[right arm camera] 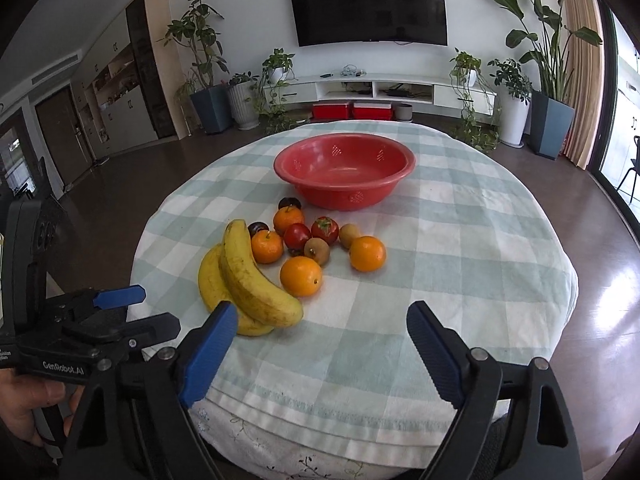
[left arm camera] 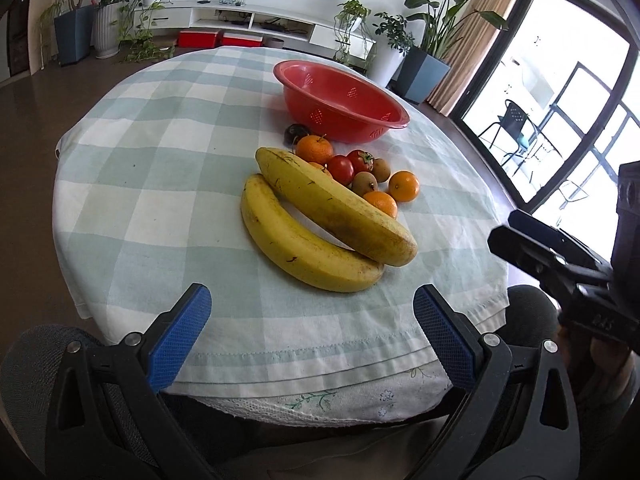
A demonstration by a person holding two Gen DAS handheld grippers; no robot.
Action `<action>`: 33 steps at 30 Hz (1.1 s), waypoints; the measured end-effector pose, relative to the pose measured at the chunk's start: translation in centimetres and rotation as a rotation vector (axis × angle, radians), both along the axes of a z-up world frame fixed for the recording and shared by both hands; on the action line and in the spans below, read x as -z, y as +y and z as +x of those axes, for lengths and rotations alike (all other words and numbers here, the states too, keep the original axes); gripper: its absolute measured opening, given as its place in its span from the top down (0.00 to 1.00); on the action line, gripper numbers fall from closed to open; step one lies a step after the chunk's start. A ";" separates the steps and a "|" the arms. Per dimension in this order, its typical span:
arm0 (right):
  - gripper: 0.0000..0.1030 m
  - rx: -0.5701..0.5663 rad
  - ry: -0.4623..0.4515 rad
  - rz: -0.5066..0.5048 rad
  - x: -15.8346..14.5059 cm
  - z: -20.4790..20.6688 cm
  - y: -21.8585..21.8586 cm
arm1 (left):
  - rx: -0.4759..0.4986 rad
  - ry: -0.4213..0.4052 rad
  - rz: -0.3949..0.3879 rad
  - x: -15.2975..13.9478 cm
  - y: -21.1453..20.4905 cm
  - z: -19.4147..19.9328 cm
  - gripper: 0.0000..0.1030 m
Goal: Organize fruits
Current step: 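Move the right tool to the bananas and close it on one banana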
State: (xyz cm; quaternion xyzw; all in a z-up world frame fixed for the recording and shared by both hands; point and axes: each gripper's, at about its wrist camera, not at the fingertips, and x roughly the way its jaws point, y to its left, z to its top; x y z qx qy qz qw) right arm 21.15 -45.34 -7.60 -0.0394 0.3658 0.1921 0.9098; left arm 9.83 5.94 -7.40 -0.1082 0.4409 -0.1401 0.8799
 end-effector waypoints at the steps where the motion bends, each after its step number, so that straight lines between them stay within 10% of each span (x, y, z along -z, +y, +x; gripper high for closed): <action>1: 0.14 0.004 0.003 -0.005 0.0 0.9 -0.1 | 0.007 -0.006 -0.006 -0.1 0.0 0.2 0.01; 9: 0.36 0.061 0.172 0.021 2.3 7.2 -1.2 | 0.088 -0.055 0.024 -0.6 -1.2 1.0 0.02; 15: 0.40 -0.182 0.103 -0.022 1.0 5.1 3.2 | 0.082 -0.018 -0.025 0.6 -0.9 2.1 0.11; 25: 0.54 -0.533 0.262 -0.195 2.9 7.0 11.3 | 0.001 -0.022 -0.084 1.0 1.8 1.3 0.14; 33: 0.56 -0.527 0.373 -0.234 3.8 9.4 12.5 | 0.005 -0.028 -0.122 1.1 2.3 0.8 0.14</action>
